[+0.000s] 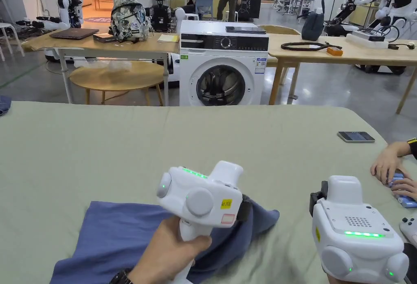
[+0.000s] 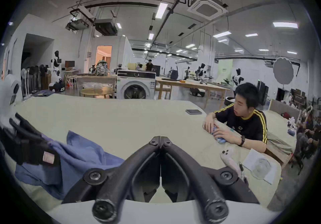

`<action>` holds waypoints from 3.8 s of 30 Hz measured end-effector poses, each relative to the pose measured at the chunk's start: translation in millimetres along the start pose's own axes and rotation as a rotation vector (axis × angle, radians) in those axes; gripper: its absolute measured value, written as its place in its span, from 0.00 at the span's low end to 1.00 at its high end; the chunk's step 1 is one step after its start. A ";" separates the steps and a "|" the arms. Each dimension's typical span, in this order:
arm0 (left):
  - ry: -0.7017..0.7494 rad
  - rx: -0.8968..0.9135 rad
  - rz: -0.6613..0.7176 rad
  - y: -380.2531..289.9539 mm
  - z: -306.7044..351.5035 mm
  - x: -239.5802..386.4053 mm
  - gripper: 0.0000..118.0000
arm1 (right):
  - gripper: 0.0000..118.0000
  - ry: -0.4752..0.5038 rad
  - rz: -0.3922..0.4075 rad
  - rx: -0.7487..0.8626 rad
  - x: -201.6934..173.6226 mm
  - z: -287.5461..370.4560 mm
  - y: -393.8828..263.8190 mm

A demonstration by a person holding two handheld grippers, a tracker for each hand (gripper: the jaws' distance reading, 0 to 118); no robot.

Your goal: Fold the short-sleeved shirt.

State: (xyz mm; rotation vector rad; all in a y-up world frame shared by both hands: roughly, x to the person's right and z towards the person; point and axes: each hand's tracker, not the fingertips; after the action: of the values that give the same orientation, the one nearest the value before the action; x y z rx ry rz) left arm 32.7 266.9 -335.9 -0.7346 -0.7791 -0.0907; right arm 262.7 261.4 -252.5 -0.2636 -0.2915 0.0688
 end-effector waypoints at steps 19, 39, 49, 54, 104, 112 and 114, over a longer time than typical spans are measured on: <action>0.171 0.231 0.257 -76.4 105.7 -50.9 0.29 | 0.00 0.128 0.004 0.007 -48.7 15.3 5.5; 0.459 0.081 0.501 -124.1 121.1 -192.2 0.00 | 0.00 0.202 0.001 -0.065 -84.0 -4.9 -7.4; 0.435 -0.159 0.663 -79.2 63.0 -316.7 0.61 | 0.00 0.205 0.025 -0.095 -91.1 -26.7 -4.1; 0.477 -0.219 0.661 -71.3 31.8 -358.0 0.61 | 0.00 0.192 0.041 -0.119 -87.8 -35.1 -10.0; 0.540 0.007 0.412 -68.5 134.1 -241.6 0.00 | 0.03 0.305 0.012 -0.506 -32.1 -144.5 7.2; 0.619 0.123 0.401 -43.9 212.6 -244.0 0.00 | 0.03 0.238 0.011 -0.268 -9.9 -96.8 97.8; 0.645 0.159 0.406 -36.0 237.1 -245.7 0.00 | 0.03 0.225 0.008 -0.208 -7.4 -77.9 120.0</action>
State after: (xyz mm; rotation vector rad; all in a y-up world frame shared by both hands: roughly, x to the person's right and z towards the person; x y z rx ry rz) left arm -300.4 344.4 -365.7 -0.6456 -0.0148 0.0990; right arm 274.9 357.0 -358.4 -0.4750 -0.0737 0.0159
